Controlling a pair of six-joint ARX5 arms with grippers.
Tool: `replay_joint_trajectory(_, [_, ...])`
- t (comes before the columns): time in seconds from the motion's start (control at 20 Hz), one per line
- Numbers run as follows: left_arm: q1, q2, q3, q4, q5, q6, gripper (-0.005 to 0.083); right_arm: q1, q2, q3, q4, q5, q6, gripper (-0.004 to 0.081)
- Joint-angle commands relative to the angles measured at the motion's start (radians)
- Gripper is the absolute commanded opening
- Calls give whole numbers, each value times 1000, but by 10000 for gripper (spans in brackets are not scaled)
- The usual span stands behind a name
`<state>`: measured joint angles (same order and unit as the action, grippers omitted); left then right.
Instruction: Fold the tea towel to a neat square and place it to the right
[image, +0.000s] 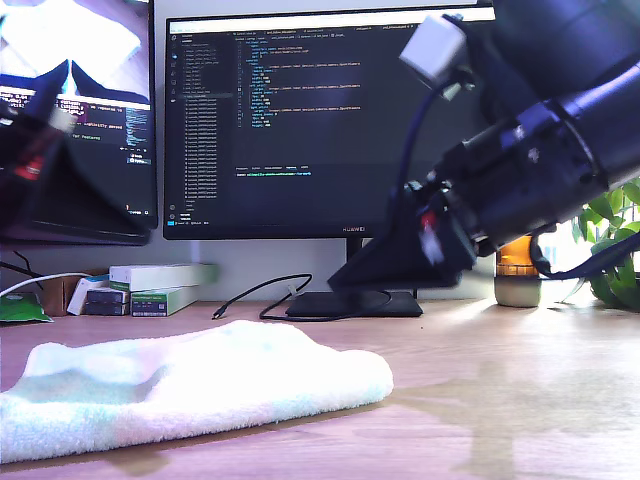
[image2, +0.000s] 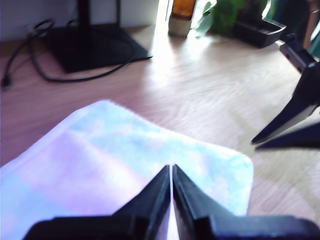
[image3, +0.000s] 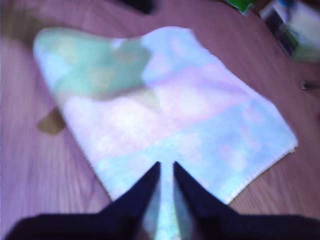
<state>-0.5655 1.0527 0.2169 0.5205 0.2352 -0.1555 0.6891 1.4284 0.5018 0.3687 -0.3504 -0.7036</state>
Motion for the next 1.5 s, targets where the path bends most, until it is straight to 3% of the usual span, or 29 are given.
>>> replay_joint_trajectory(0.0, [-14,71,-20,63,14,11,-24,30,-6,14,-18,41,-87,148])
replay_joint_trajectory(0.35, [-40,356,-17,305,23,50,-24,92,-6,18,-106,161,-491,263])
replay_joint_trajectory(0.55, [-40,486,12,369,59,37,-24,91,12,19,-163,179,-611,264])
replay_joint_trajectory(0.85, [-40,544,47,353,73,16,-24,94,57,24,-152,196,-658,266])
replay_joint_trajectory(1.0, [-40,544,50,339,77,13,-24,94,89,26,-128,202,-669,323])
replay_joint_trajectory(1.45, [-39,544,50,332,98,12,-24,94,217,67,-88,231,-684,315])
